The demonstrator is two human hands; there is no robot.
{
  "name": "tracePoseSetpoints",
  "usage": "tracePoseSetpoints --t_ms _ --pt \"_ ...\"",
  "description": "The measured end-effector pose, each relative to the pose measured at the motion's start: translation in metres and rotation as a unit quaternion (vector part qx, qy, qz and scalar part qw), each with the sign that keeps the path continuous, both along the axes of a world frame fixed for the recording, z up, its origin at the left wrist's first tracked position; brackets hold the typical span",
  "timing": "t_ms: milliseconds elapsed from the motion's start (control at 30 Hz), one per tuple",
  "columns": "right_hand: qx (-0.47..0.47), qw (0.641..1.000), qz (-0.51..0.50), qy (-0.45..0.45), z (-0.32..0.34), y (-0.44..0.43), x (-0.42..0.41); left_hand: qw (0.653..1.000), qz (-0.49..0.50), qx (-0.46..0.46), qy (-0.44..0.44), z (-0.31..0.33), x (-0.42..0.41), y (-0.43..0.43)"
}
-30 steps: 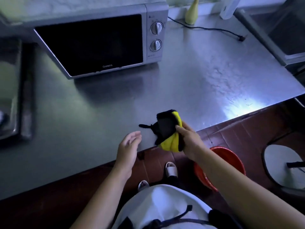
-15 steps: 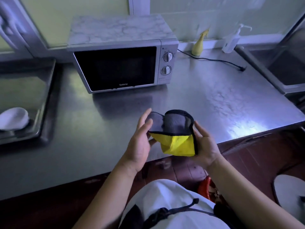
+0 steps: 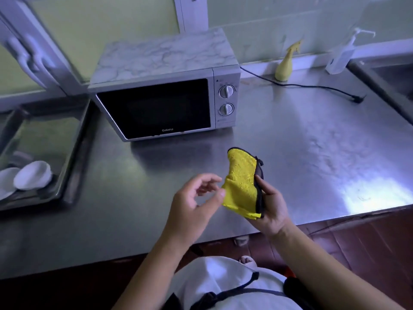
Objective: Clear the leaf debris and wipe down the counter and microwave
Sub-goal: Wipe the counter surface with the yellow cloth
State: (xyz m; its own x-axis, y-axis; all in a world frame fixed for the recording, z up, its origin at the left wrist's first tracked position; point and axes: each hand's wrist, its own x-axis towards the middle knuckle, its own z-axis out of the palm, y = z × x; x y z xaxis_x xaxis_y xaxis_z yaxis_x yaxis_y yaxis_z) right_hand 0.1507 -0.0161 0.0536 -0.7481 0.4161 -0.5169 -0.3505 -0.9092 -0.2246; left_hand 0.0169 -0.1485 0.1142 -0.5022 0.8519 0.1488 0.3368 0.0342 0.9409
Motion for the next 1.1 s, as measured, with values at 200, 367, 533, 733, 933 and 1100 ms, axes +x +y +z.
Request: tracePoseSetpoints --t_ms 200,367,533,733,933,1100 --pt "0.021 0.994 0.064 0.085 -0.01 0.04 0.008 0.986 0.049 -0.071 0.14 -0.039 0.02 0.046" --pt "0.079 0.987 0.134 -0.027 -0.02 0.062 0.014 0.93 0.261 -0.011 -0.26 -0.033 -0.006 0.068" --pt "0.087 0.979 0.161 -0.085 -0.03 0.086 0.011 0.858 0.3 0.098 -0.404 -0.006 -0.027 0.076" --pt "0.076 0.966 0.238 -0.068 -0.022 0.089 -0.012 0.909 0.22 0.108 -0.338 0.02 -0.009 0.078" --pt "0.08 0.954 0.263 -0.116 -0.026 0.086 -0.039 0.921 0.236 0.114 -0.289 0.037 -0.02 0.067" --pt "0.04 0.961 0.237 -0.134 -0.038 0.106 -0.046 0.861 0.33 0.167 -0.348 0.034 -0.09 0.041"
